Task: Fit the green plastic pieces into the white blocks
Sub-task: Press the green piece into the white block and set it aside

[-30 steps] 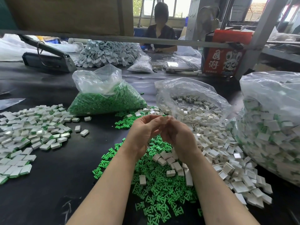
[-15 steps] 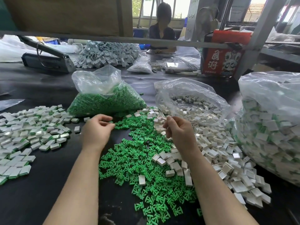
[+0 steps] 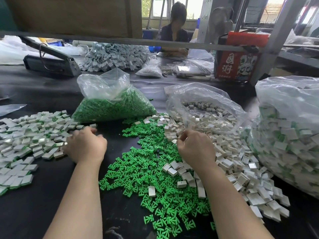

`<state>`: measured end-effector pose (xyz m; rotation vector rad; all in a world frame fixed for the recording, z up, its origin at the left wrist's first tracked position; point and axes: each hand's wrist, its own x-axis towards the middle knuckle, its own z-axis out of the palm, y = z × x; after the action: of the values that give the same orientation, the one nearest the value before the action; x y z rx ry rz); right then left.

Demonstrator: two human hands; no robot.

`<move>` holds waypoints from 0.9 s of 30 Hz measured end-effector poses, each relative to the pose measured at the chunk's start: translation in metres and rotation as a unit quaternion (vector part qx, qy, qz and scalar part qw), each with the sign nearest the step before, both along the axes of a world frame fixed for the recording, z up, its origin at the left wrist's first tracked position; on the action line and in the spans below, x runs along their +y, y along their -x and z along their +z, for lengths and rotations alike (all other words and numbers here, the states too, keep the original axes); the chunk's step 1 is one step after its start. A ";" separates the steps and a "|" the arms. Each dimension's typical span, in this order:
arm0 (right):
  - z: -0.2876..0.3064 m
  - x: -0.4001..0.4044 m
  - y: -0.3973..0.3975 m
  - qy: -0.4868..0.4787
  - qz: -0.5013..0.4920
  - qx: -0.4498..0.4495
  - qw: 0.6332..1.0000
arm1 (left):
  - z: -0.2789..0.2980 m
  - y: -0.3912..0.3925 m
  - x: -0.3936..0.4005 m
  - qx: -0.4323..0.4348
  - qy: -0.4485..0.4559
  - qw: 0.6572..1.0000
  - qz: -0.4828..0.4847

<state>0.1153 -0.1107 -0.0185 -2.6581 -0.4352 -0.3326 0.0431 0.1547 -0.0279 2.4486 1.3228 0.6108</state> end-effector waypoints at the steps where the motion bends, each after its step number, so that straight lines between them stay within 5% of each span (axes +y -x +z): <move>1: 0.000 0.000 0.001 0.038 -0.010 0.000 0.999 | 0.002 -0.003 -0.005 -0.042 0.002 0.999 -0.033; 4: 0.001 0.002 0.003 0.096 -0.021 -0.005 0.995 | 0.013 -0.014 -0.031 -0.157 0.054 0.974 -0.156; 10: 0.001 0.001 0.002 0.093 0.003 -0.036 0.995 | 0.021 -0.030 -0.097 -0.143 0.285 0.878 -0.358; 16: 0.004 0.003 0.000 -0.122 0.100 -0.026 0.987 | 0.016 -0.033 -0.116 -0.137 0.408 0.812 -0.395; 21: 0.007 0.003 0.003 -0.191 0.112 -0.024 0.975 | 0.016 -0.030 -0.106 -0.206 0.472 0.765 -0.387; 24: 0.004 0.003 0.000 -0.091 0.109 0.033 0.989 | 0.017 -0.029 -0.101 -0.234 0.520 0.737 -0.363; 27: 0.003 0.006 0.003 0.024 0.108 0.091 0.990 | 0.020 -0.028 -0.099 -0.263 0.597 0.671 -0.353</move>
<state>0.1122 -0.1049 -0.0152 -2.6259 -0.6715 -0.0118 0.0716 0.0557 -0.0082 1.2645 0.2071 0.0869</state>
